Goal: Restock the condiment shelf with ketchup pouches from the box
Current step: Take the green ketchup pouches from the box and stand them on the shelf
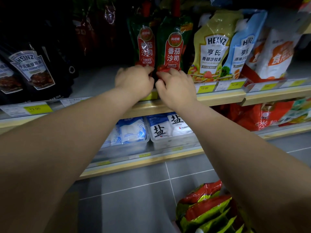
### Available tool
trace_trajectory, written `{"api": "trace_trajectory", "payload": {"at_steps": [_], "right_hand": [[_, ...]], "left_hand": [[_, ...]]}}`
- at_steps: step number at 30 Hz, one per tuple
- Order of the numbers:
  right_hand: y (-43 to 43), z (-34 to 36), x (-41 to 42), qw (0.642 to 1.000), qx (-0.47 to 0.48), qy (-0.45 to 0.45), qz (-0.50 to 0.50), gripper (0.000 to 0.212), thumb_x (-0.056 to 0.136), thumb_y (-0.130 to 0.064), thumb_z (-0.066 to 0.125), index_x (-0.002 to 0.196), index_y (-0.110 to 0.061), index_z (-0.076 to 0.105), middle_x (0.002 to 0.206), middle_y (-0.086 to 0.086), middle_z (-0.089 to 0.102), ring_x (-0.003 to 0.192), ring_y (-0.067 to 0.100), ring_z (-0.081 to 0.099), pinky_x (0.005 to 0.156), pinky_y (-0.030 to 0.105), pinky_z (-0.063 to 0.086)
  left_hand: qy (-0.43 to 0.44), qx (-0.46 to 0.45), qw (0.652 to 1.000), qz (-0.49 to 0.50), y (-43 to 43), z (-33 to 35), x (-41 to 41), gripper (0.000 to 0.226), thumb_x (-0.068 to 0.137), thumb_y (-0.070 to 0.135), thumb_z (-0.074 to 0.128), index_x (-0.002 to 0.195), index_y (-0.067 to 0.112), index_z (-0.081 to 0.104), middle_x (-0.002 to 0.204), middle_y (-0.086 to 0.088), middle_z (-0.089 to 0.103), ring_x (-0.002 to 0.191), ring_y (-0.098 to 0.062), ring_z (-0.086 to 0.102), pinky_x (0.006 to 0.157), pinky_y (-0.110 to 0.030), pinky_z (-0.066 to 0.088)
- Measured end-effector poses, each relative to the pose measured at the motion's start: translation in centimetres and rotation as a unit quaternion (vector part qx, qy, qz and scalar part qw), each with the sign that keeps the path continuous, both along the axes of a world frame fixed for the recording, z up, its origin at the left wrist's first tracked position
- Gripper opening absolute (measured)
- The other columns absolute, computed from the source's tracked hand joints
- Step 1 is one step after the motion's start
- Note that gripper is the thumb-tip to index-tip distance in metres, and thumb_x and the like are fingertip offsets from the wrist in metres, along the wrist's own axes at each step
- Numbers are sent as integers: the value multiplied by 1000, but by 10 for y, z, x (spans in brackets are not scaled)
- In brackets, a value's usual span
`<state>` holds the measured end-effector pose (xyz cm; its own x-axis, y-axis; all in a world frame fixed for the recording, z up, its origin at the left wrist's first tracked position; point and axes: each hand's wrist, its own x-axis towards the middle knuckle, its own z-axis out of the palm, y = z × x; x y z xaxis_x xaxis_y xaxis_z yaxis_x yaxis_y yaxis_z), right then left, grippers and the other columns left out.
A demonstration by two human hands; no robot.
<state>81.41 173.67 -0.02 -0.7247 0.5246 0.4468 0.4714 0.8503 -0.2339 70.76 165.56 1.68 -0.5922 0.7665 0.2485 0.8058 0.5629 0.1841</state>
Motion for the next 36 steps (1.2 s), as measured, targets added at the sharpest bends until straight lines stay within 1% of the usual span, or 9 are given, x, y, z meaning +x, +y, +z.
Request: {"api": "trace_trajectory", "payload": {"at_steps": [4, 10, 15, 17, 21, 24, 27, 31, 36], "right_hand": [[7, 5, -4, 999, -30, -19, -1, 42, 91, -33, 36, 127, -24, 55, 125, 9, 57, 113, 30, 49, 93, 39, 37], [19, 10, -10, 994, -77, -78, -10, 48, 91, -36, 34, 135, -21, 44, 131, 11, 51, 117, 33, 48, 94, 41, 36], [21, 9, -15, 988, -76, -137, -12, 48, 91, -39, 31, 132, -18, 45, 134, 9, 52, 121, 30, 46, 96, 40, 34], [19, 8, -12, 990, -68, -125, -11, 45, 91, -38, 34, 126, -16, 51, 130, 10, 55, 119, 30, 48, 95, 39, 35], [5, 5, 0, 999, -29, -33, -4, 38, 90, -33, 43, 112, -7, 61, 112, 16, 64, 107, 32, 52, 89, 36, 39], [-20, 0, 13, 999, -33, 41, 6, 38, 88, -29, 49, 113, -4, 61, 112, 17, 63, 108, 33, 51, 92, 39, 38], [-63, -9, 25, 994, -61, 83, 23, 36, 83, -23, 52, 112, -4, 62, 110, 16, 63, 107, 34, 51, 93, 38, 36], [-125, -28, 30, 985, -142, 73, 58, 31, 81, -19, 56, 107, -4, 63, 107, 15, 64, 104, 34, 53, 92, 38, 39], [-203, -57, 27, 967, -229, 18, 112, 31, 80, -14, 59, 109, -6, 63, 108, 14, 65, 102, 32, 57, 90, 35, 42]], "left_hand": [[-4, -32, 999, 6, 3, 0, -5, 50, 92, 35, 36, 141, 31, 34, 142, -9, 45, 125, -30, 45, 101, -42, 32], [-8, -68, 998, 15, 12, 1, -10, 52, 92, 41, 33, 142, 32, 31, 143, -9, 43, 127, -32, 43, 103, -44, 30], [-61, -74, 995, 23, 16, 0, -15, 53, 91, 46, 31, 142, 33, 32, 148, -4, 40, 133, -29, 38, 107, -42, 28], [-68, -50, 996, 18, 12, -1, -14, 51, 91, 44, 34, 140, 31, 37, 145, -4, 44, 131, -28, 41, 107, -41, 29], [-41, 25, 999, 9, -10, 3, -4, 44, 91, 41, 41, 131, 26, 51, 131, -7, 57, 117, -31, 53, 99, -38, 40], [-42, 101, 994, -7, -37, 2, 10, 37, 88, 35, 49, 122, 24, 58, 125, -8, 60, 114, -31, 54, 96, -37, 42], [-52, 151, 986, -40, -82, -7, 25, 32, 85, 29, 54, 115, 19, 61, 118, -8, 63, 112, -29, 53, 96, -36, 40], [-69, 177, 980, -50, -149, -25, 42, 26, 82, 22, 57, 106, 15, 65, 106, -5, 65, 103, -27, 55, 91, -31, 38], [-124, 138, 983, -5, -244, -58, 44, 25, 79, 13, 62, 104, 12, 66, 103, -5, 67, 98, -23, 59, 85, -23, 37]]}}
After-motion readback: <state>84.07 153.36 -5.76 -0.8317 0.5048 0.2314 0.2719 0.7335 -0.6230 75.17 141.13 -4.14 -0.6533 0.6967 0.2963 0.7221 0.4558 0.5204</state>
